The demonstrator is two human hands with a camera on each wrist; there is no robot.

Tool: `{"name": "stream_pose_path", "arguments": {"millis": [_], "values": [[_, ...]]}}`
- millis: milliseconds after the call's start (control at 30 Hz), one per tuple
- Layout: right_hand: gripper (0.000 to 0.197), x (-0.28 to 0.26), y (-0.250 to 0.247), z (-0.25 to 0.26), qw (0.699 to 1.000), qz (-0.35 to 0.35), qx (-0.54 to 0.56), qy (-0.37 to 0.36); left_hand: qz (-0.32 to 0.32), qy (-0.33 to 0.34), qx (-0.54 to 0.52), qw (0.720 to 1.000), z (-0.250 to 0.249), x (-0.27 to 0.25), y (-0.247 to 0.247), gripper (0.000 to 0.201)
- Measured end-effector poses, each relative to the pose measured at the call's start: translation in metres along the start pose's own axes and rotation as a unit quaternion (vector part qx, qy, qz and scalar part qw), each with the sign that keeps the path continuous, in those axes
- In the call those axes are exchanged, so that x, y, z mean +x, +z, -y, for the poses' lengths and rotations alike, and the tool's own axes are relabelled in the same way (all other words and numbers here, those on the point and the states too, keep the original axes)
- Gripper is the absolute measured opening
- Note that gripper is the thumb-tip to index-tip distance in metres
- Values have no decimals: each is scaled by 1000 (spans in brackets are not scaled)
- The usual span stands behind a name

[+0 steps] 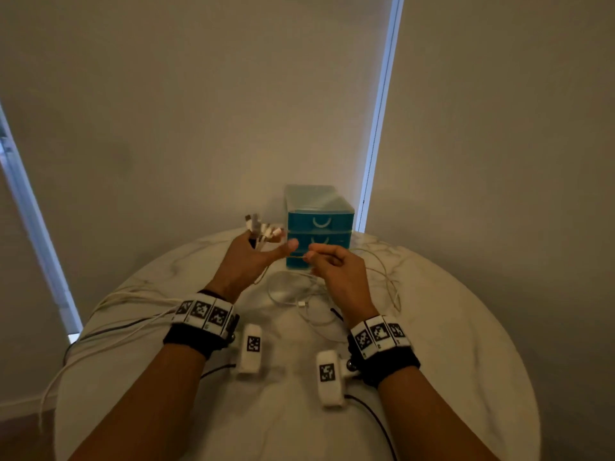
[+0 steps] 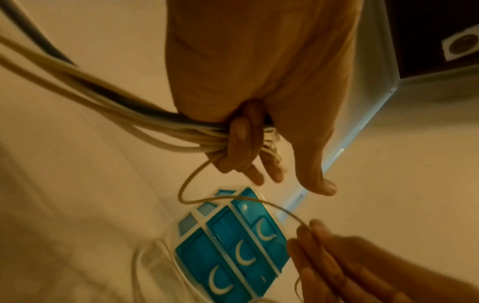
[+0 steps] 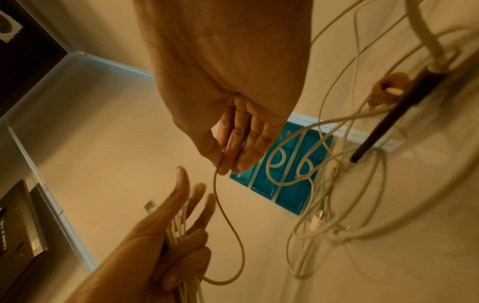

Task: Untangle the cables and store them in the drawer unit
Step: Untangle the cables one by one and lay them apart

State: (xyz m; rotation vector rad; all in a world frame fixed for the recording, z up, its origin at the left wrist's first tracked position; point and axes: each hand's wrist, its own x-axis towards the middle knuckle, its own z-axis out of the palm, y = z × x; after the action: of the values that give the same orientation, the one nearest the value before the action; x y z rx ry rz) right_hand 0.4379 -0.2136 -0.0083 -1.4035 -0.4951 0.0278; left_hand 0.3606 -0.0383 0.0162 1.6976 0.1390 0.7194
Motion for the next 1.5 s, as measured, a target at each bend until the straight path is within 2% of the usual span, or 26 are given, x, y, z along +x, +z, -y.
{"name": "stream_pose_path", "arguments": {"millis": [100,167,267,333,400,467,533,600,667,700,767,833,900,967,1000,1067,1133,1233,1333,1433,1500], "values": [[20,1,2,2,1000,11,17,5,83,-2,81,993,4,-2,3,20],[27,-1,3,1,999,6,30,9,107,4,158,982,6,-4,3,40],[43,1,0,1,991,-22,124,53,61,28,161,985,9,-2,0,43],[48,7,-10,3,969,-56,231,72,21,28,126,991,8,1,-5,40],[41,14,-25,5,936,-90,327,95,0,14,89,996,7,4,-14,38],[33,18,-41,8,914,-108,378,100,-13,-2,69,998,8,6,-21,36],[26,18,-52,12,903,-121,403,92,-31,-21,75,997,13,9,-23,34],[26,19,-54,15,897,-143,408,89,-45,-46,83,995,19,11,-26,23],[20,19,-45,13,910,-151,376,89,-47,-52,111,991,23,12,-27,9],[18,18,-38,10,926,-135,341,86,-49,-48,123,990,25,13,-26,11],[21,12,-21,7,962,-64,252,85,-66,-38,127,989,20,11,-21,11],[21,1,-4,7,988,28,122,94,-71,-28,117,990,8,6,-15,28],[19,-7,10,3,992,92,13,88,-47,-17,113,992,-2,1,-12,43],[20,-12,17,-2,989,116,-23,84,-17,-15,112,993,-7,-3,-11,50],[20,-12,19,-3,989,117,-29,81,-6,-17,111,994,-7,-3,-11,52],[20,-13,18,-3,990,118,-35,71,6,-9,122,992,-7,-5,-10,43],[20,-14,17,0,989,128,-43,53,1,2,131,991,-9,-7,-8,32],[19,-16,17,3,988,136,-55,42,-11,11,120,993,-11,-9,-6,30],[20,-14,15,3,992,87,-31,88,-33,28,85,995,-17,-8,-8,34],[15,-7,6,3,993,5,27,115,-60,51,7,997,-27,-8,-15,24],[33,-3,-2,-1,989,-16,31,141,-82,61,-32,994,-33,-10,-19,23]]}}
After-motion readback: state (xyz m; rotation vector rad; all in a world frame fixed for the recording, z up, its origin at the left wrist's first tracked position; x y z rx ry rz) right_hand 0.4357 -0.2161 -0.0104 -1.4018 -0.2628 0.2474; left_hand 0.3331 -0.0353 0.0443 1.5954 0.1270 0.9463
